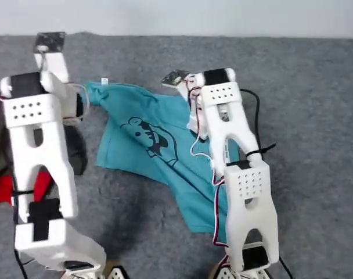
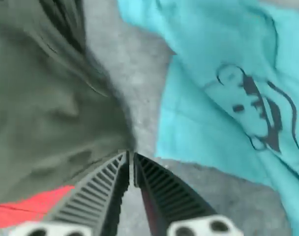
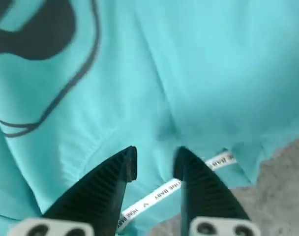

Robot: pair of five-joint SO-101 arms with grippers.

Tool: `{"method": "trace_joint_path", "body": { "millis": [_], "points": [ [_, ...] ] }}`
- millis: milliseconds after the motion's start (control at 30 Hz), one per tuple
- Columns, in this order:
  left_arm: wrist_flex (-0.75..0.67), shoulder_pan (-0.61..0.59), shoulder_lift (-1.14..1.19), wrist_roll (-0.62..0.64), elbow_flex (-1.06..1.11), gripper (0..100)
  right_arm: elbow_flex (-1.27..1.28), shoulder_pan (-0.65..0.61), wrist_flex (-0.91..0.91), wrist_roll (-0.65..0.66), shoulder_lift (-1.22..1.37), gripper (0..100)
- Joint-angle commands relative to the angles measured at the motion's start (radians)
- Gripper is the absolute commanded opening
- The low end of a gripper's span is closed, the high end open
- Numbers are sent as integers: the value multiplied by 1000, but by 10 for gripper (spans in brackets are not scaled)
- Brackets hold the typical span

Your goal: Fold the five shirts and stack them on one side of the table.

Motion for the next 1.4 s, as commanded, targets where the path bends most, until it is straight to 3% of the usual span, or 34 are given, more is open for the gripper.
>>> {"method": "trace_joint_path", "body": {
  "millis": [0, 400, 933, 1067, 1267, 1367],
  "points": [
    [28, 66, -91, 15, 64, 16, -43, -16, 38, -11, -10, 136],
    [28, 97, -112, 15, 70, 15, -81, 58, 24, -3, 30, 214],
    [31, 97, -112, 17, 71, 15, -92, 59, -56, 2, 119, 213],
    [31, 97, -112, 17, 71, 15, -92, 54, -56, 78, 145, 210],
    [31, 97, -112, 17, 91, 15, -121, 62, -62, 112, 148, 64],
    [31, 97, -114, 17, 137, 15, -169, 81, -61, 114, 154, 53]
  ]
}}
